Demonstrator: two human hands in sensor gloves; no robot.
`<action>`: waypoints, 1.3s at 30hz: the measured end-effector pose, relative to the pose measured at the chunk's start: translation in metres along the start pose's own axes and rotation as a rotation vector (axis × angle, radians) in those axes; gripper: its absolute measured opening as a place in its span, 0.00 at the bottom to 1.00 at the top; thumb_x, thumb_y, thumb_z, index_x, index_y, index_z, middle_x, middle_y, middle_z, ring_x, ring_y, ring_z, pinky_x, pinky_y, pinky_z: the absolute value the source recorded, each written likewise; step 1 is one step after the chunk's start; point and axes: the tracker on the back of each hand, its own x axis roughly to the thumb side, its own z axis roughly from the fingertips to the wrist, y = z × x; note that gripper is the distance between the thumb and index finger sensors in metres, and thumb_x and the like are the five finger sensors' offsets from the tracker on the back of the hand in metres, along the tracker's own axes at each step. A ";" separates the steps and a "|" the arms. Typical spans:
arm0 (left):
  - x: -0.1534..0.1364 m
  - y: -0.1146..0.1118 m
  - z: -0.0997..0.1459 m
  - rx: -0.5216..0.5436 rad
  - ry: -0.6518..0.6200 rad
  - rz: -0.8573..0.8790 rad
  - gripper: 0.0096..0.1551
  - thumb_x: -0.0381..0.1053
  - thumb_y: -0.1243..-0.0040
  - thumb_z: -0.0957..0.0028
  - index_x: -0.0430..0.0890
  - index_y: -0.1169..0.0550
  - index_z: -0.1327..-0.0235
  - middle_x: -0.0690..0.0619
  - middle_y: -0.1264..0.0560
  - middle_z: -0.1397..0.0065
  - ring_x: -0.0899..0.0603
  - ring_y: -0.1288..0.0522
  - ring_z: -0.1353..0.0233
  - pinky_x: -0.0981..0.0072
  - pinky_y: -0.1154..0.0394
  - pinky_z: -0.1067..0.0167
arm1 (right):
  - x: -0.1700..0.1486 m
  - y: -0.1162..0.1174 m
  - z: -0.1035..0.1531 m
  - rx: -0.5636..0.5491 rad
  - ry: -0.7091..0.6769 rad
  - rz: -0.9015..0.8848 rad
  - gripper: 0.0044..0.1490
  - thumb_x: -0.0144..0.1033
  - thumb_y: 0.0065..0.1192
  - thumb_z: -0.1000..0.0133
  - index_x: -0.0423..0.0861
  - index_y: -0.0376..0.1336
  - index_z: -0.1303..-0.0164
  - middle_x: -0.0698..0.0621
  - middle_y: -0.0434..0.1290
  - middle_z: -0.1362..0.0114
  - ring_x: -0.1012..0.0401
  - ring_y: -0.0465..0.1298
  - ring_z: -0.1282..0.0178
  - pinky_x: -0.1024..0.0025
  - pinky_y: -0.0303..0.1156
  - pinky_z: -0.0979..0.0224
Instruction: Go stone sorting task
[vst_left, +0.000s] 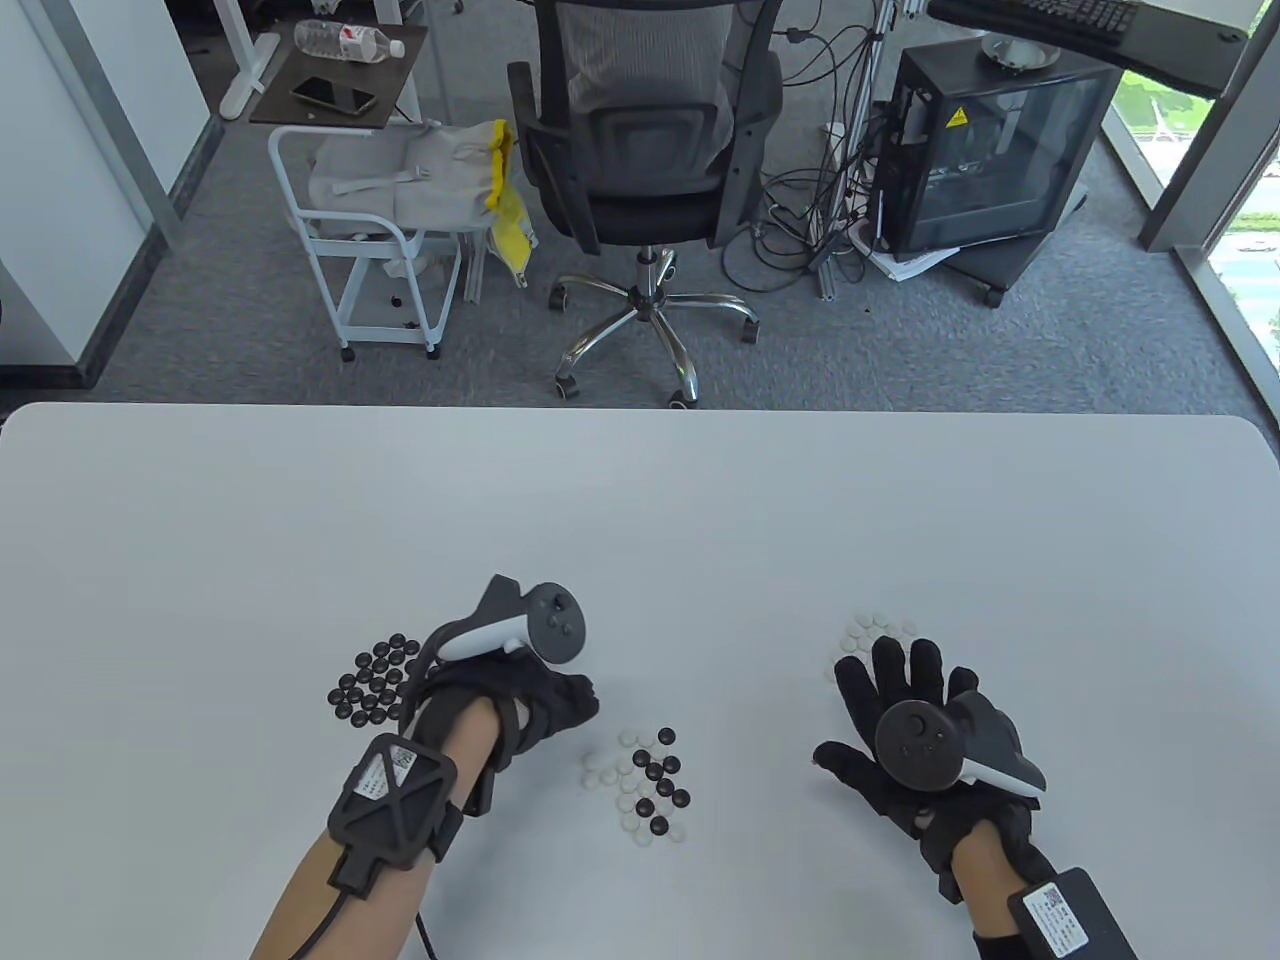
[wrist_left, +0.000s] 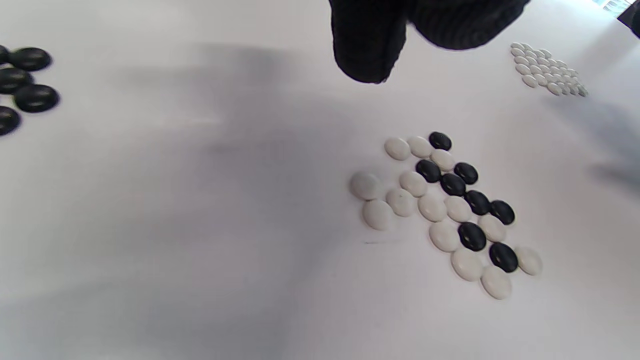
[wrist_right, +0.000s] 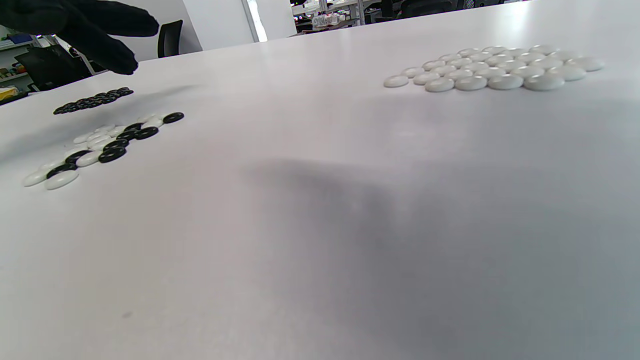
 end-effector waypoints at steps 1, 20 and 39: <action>0.010 -0.003 -0.003 -0.010 -0.023 -0.020 0.37 0.63 0.59 0.42 0.56 0.32 0.17 0.33 0.70 0.16 0.22 0.76 0.24 0.15 0.69 0.41 | 0.000 0.000 0.000 0.003 0.000 0.001 0.57 0.56 0.37 0.34 0.28 0.31 0.11 0.16 0.25 0.19 0.22 0.22 0.28 0.15 0.23 0.40; 0.004 -0.001 -0.055 -0.011 0.112 0.005 0.39 0.65 0.63 0.44 0.60 0.38 0.16 0.35 0.76 0.17 0.23 0.81 0.26 0.15 0.74 0.43 | 0.001 0.000 0.000 0.000 -0.009 -0.004 0.57 0.56 0.37 0.34 0.28 0.31 0.11 0.16 0.25 0.19 0.22 0.22 0.28 0.15 0.23 0.39; -0.119 0.003 -0.001 -0.013 0.517 0.170 0.39 0.65 0.61 0.44 0.57 0.32 0.17 0.37 0.74 0.17 0.23 0.80 0.26 0.16 0.74 0.43 | 0.000 -0.001 0.001 0.005 -0.003 -0.009 0.57 0.56 0.37 0.34 0.28 0.31 0.11 0.15 0.25 0.19 0.22 0.22 0.28 0.15 0.23 0.40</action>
